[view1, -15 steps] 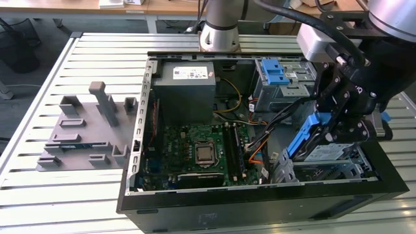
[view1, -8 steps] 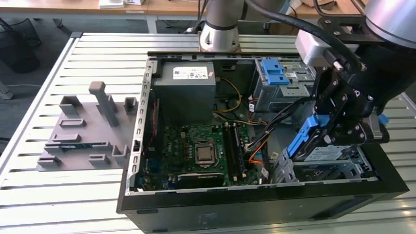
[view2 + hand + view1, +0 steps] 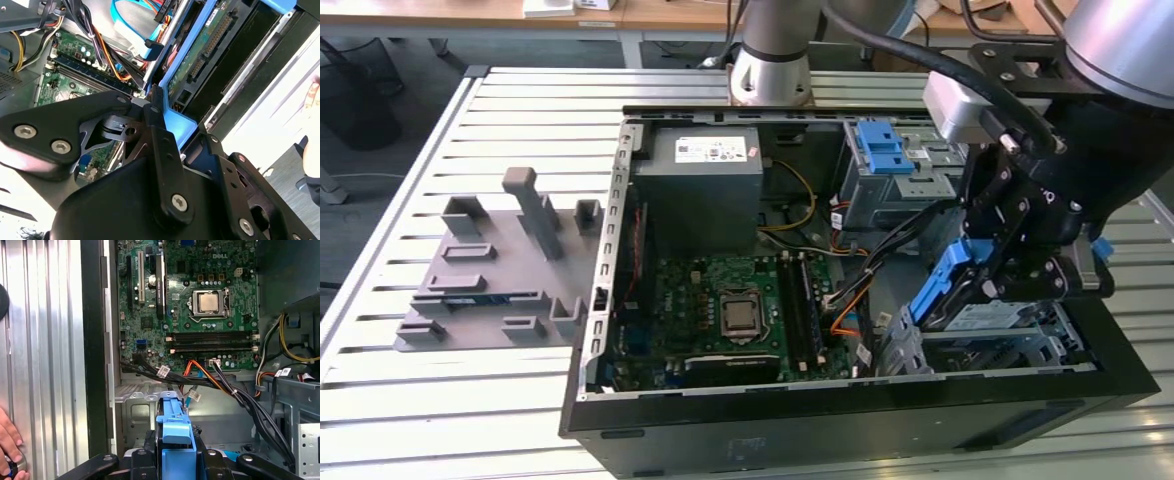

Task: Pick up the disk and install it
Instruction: 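Insert the disk into the insertion slot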

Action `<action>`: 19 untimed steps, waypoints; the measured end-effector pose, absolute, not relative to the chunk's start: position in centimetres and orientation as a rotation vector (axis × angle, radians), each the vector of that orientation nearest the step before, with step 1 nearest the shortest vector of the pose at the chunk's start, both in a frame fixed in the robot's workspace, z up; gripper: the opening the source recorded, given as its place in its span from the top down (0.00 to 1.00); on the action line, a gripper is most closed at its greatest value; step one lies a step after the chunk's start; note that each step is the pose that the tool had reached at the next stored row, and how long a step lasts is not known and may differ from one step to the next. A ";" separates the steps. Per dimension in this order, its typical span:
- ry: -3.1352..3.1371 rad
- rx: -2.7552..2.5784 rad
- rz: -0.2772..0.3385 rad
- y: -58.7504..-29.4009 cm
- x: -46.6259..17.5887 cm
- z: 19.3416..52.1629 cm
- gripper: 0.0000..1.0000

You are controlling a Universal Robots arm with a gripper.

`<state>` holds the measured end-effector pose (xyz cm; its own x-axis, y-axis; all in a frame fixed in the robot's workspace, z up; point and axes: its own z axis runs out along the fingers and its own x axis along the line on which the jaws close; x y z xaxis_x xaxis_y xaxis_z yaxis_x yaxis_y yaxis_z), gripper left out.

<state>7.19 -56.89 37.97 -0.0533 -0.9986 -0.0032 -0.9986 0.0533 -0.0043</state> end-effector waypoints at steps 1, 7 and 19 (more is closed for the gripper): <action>2.276 -2.158 -0.001 -56.9 7.2 37.9 0.64; 2.276 -2.158 -0.001 -56.9 7.2 37.4 0.64; 2.276 -2.158 -0.002 -56.9 7.2 36.7 0.64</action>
